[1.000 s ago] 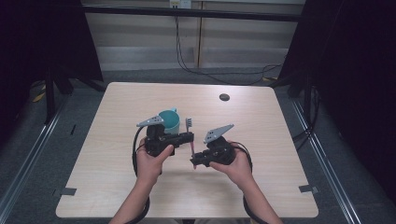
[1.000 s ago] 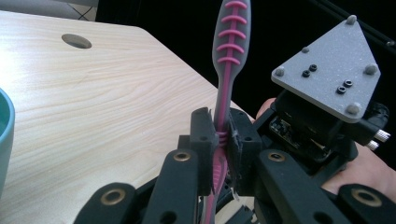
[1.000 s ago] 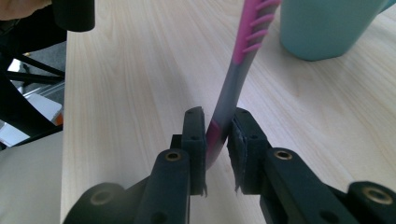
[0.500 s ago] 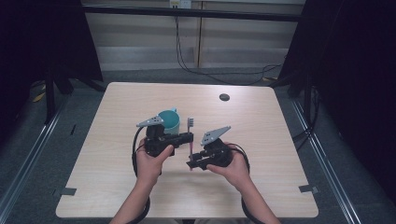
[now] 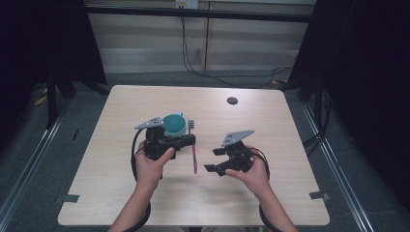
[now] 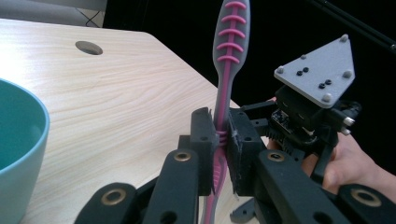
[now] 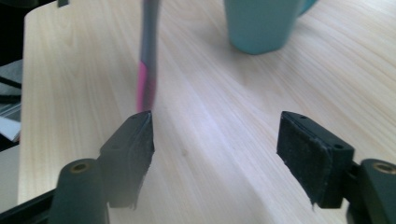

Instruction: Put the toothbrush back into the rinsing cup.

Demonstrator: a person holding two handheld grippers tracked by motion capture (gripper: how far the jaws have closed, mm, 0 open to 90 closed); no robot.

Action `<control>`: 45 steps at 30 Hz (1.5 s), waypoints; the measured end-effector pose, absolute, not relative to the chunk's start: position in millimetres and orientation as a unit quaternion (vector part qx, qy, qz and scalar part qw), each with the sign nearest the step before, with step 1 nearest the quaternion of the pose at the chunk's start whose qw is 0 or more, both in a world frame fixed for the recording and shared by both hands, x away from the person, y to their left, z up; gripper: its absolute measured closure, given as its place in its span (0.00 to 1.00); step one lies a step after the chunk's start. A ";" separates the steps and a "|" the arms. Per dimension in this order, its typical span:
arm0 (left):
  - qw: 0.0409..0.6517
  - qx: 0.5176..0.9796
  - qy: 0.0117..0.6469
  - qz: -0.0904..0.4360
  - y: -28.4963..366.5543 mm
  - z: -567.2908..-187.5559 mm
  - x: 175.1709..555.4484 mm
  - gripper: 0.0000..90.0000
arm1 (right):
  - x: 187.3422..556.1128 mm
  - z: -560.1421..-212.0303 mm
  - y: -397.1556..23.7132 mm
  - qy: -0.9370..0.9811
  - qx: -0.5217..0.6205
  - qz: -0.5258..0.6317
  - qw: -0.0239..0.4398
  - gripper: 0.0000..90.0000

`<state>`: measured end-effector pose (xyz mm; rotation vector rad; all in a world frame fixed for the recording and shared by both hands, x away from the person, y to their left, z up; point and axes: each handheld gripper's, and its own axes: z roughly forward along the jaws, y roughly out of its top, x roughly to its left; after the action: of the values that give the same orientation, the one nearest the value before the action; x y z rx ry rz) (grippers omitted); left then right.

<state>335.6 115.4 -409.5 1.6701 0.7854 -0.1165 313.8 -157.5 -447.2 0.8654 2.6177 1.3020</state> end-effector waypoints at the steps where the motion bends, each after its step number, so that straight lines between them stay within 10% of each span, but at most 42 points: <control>1: 0.603 0.720 0.341 -0.050 116.7 -408.5 335.9 0.92 | 313.1 -449.8 -163.3 0.854 0.299 0.423 0.047 0.27; 45: 0.587 0.730 0.350 0.013 145.7 -374.2 348.7 0.92 | 287.1 -507.1 -229.6 0.859 0.341 0.368 0.104 0.18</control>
<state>348.7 145.7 -374.2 1.7019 0.8147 0.0302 287.1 -229.6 -507.1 1.0064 2.5324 1.0858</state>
